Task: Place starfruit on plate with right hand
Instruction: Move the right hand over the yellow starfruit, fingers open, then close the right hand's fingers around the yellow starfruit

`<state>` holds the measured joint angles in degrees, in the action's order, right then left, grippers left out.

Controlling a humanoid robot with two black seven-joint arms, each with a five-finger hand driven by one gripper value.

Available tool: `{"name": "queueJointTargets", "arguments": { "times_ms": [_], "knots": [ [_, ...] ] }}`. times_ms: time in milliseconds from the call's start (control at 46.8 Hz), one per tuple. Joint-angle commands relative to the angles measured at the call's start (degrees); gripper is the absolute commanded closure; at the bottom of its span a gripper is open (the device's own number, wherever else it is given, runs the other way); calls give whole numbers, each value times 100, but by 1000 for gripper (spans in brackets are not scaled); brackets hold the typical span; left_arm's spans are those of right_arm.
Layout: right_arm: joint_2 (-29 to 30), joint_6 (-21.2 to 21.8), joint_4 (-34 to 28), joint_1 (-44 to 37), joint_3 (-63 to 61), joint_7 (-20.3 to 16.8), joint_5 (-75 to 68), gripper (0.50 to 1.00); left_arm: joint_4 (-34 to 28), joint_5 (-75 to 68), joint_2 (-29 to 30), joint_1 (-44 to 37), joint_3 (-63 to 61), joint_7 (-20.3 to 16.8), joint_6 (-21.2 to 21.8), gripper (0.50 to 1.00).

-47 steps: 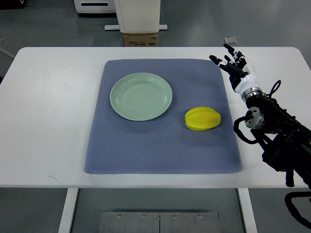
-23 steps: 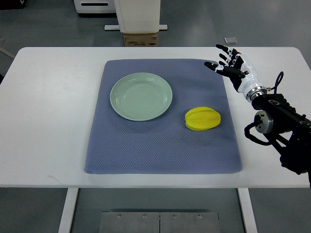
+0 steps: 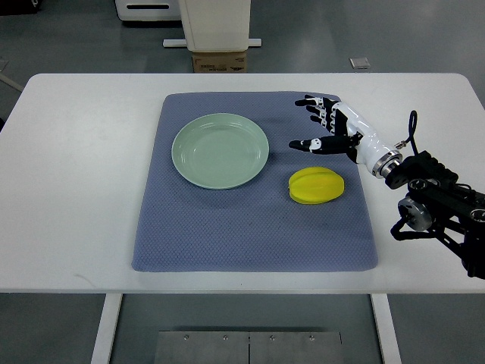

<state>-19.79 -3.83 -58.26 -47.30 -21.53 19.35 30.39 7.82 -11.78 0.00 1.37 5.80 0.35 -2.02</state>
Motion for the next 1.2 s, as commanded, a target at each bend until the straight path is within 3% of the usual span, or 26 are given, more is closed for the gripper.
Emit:
{"name": "queueJointTargets", "arguments": {
  "times_ms": [0,578,1176],
  "knots": [
    [-104,14,-124,-104,149,-2,45,500,0,0,0,-5,0,0,0,500],
    [-667,93,-757,-429,1134,7,1091,500,0,0,0,-5,0,0,0,500],
    [-808,84,-792,-552,1529,7,1768,500,0,0,0,-5,0,0,0,500]
  ]
}}
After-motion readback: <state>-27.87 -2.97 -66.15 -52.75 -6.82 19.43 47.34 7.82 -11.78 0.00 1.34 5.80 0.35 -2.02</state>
